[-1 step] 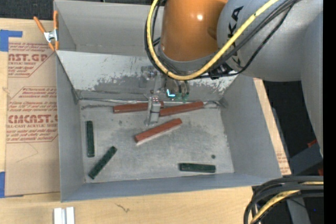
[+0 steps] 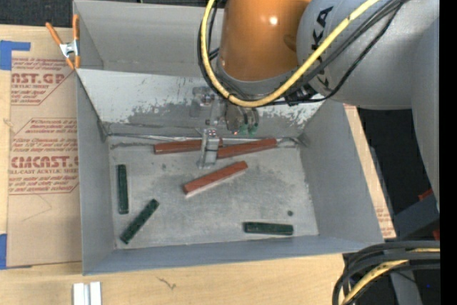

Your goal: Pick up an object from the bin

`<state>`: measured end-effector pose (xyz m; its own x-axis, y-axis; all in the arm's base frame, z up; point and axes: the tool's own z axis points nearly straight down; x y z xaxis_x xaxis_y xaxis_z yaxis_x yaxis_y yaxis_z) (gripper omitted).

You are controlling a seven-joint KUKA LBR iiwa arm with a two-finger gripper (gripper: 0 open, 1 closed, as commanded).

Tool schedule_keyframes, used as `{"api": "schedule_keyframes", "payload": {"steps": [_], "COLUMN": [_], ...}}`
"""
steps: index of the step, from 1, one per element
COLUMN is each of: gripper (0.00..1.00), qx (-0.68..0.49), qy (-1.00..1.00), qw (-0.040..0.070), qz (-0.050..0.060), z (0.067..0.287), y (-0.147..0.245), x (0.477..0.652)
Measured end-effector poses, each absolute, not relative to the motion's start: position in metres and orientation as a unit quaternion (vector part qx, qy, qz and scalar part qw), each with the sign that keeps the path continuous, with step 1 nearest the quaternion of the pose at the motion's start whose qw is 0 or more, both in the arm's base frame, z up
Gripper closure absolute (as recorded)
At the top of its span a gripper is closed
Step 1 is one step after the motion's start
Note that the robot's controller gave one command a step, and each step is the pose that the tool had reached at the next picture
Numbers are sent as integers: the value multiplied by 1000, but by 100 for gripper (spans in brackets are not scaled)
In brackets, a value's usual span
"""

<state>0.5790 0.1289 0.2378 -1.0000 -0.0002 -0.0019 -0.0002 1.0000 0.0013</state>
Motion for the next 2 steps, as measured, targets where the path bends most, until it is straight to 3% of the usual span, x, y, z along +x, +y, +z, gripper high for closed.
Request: {"api": "schedule_keyframes", "payload": {"steps": [1, 2], "gripper": [0, 0], "qx": [31, -53], "qy": [1000, 999], "qw": [2, -1], "qz": [1, 0], "z": [158, 151], "y": [100, 72], "x": [561, 558]}}
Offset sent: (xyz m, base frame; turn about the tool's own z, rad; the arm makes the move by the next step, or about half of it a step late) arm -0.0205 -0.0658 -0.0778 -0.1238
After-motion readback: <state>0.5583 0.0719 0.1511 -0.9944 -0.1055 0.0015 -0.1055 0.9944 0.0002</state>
